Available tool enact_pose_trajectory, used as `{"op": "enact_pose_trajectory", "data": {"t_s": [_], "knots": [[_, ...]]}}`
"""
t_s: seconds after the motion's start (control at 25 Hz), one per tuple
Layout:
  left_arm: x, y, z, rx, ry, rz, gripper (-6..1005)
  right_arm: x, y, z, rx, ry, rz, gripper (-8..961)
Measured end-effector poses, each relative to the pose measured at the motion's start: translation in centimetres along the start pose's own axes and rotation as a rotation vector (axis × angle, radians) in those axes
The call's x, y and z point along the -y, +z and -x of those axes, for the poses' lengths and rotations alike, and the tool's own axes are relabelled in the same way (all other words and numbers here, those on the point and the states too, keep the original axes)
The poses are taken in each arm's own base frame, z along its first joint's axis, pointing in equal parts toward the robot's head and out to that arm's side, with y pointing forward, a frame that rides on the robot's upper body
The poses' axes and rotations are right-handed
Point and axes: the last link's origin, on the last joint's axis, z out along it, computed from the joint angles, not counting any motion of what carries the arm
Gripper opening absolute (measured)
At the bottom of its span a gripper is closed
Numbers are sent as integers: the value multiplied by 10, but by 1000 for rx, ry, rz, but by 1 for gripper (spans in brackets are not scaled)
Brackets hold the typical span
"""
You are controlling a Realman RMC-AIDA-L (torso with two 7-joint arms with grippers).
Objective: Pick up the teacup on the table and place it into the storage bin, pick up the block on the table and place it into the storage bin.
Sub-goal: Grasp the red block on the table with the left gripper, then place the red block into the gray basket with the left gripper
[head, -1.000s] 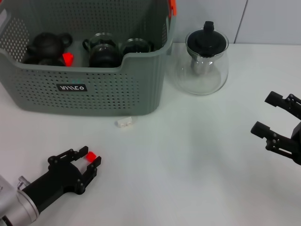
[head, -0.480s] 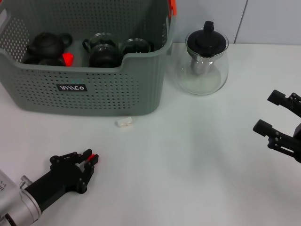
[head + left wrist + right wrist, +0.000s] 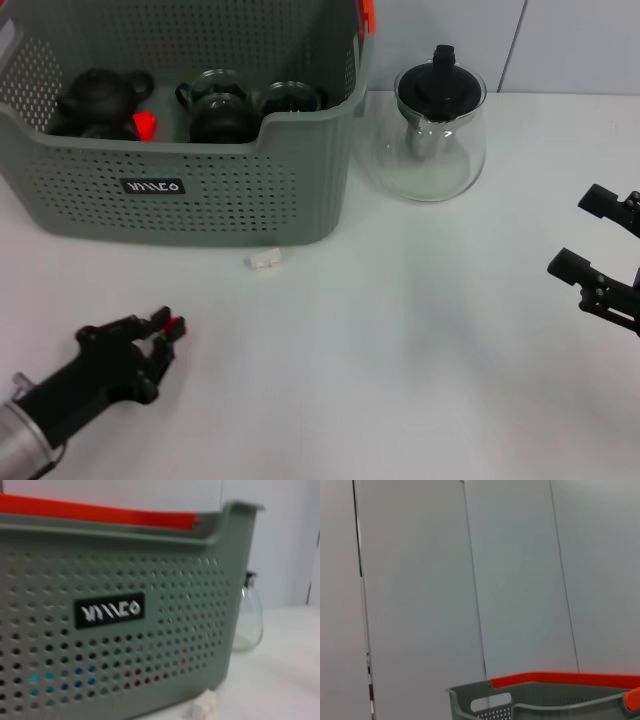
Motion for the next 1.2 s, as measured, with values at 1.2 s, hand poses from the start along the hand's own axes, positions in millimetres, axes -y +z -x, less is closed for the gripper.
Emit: {"op": "enact_pose_trajectory", "data": {"t_s": [1.2], "knots": [[141,78,-218,-147,-260,28,151,-1,3,-12,-49,23,-25,880]]}}
